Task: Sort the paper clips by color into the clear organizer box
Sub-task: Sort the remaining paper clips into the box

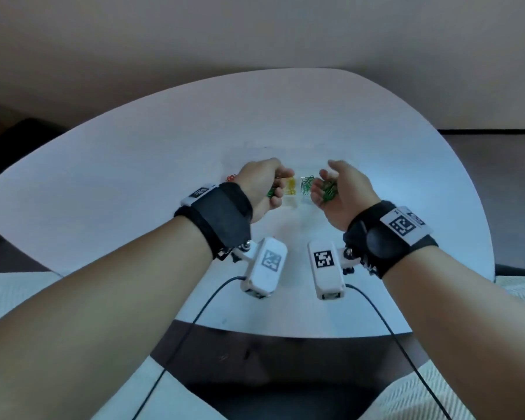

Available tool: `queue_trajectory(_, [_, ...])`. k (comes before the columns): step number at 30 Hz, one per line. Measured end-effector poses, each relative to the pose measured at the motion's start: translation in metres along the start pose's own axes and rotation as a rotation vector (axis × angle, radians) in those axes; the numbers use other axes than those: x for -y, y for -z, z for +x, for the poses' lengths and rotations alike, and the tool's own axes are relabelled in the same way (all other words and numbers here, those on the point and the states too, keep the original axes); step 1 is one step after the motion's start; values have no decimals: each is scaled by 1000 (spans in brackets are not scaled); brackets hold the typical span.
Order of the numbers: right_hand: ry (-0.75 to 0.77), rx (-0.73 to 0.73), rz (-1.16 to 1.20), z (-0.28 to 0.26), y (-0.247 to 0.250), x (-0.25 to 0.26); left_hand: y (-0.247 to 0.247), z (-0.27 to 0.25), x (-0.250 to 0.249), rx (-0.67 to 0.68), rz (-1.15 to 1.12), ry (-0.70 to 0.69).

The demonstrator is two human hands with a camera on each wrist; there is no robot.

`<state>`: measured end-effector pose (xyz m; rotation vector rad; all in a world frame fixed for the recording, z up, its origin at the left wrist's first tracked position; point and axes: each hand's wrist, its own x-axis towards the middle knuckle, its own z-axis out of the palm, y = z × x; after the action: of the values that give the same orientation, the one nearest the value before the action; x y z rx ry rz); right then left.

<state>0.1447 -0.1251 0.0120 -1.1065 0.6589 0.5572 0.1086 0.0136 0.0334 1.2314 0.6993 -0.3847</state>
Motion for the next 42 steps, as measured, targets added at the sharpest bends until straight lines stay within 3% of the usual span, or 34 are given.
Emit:
queue_trajectory(4, [-71,-60,67,11,-5,14,-22,15,-3,-33,8,48])
queue_trajectory(10, [-185,35,144,11,14,24,-41,28,-10,-31,-94,46])
queue_trajectory(18, [-2,10,-3,-3,33,27,-49,45,-7,166,99,114])
queue_trajectory(22, [91,-46,-108,-14,35,27,-37,32,-13,198,114,35])
queue_trajectory(26, [202,-15,-361,-26,25,9,-8,4,-27,63,339,-172])
queue_trajectory(29, [266,79,-779,-26,19,-18,25,-13,-27,-10,634,-268])
queue_trajectory(32, [305,156,-1212,-19,15,-48,60,-22,-15,-70,944,-231])
queue_trajectory(35, [387,144,-1415,-10,8,-73,92,-20,7,-101,1180,-135])
queue_trajectory(39, [504,125,-1560,0,4,-93,117,-11,35,-196,1259,-118])
queue_trajectory(42, [560,116,-1682,1,3,-97,119,-6,46,-186,1257,-160])
